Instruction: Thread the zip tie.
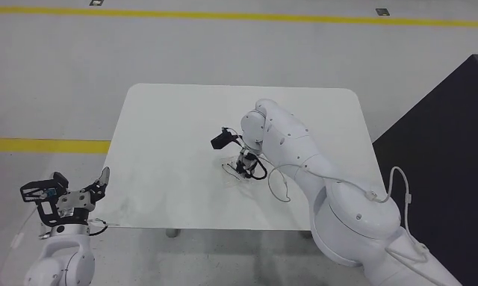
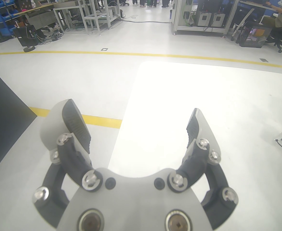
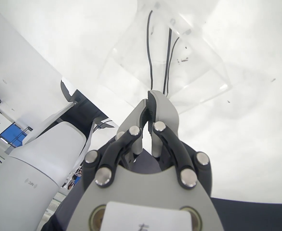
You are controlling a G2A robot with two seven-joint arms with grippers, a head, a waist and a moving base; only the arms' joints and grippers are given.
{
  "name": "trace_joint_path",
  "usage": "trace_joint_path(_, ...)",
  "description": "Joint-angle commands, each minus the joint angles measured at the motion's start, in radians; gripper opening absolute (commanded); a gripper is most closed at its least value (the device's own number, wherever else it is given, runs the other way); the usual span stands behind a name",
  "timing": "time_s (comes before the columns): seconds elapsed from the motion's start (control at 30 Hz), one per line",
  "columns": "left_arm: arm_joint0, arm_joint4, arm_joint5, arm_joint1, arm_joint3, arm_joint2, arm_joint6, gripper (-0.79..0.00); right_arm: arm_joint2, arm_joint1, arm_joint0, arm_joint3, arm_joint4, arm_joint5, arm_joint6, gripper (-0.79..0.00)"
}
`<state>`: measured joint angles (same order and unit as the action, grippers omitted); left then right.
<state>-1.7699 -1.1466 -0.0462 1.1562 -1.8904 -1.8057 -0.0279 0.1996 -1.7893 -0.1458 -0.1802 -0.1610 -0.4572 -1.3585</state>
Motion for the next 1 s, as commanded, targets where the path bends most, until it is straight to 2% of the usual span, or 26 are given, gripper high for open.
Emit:
trace_joint_path(0.0,0.000,0.000,0.000,0.000,0.000,0.000,0.000,0.000,-0.005,-0.003,0.003,0.002,-0.021,0.010,-0.010,-0.785)
trace_joint_path(0.4,0.000,0.000,0.000,0.000,0.000,0.000,0.000,0.000,-0.019,-0.003,-0.011,0.010,-0.077,0.053,-0.057,-0.785)
trace_joint_path(0.77,0.000,0.000,0.000,0.000,0.000,0.000,0.000,0.000,-0.030,0.017,-0.009,-0.057,-0.090,-0.122,0.117,-0.785)
trace_joint_path(0.97,0.000,0.000,0.000,0.000,0.000,0.000,0.000,0.000,-0.030,0.023,-0.036,-0.096,-0.119,-0.168,0.163,-0.785)
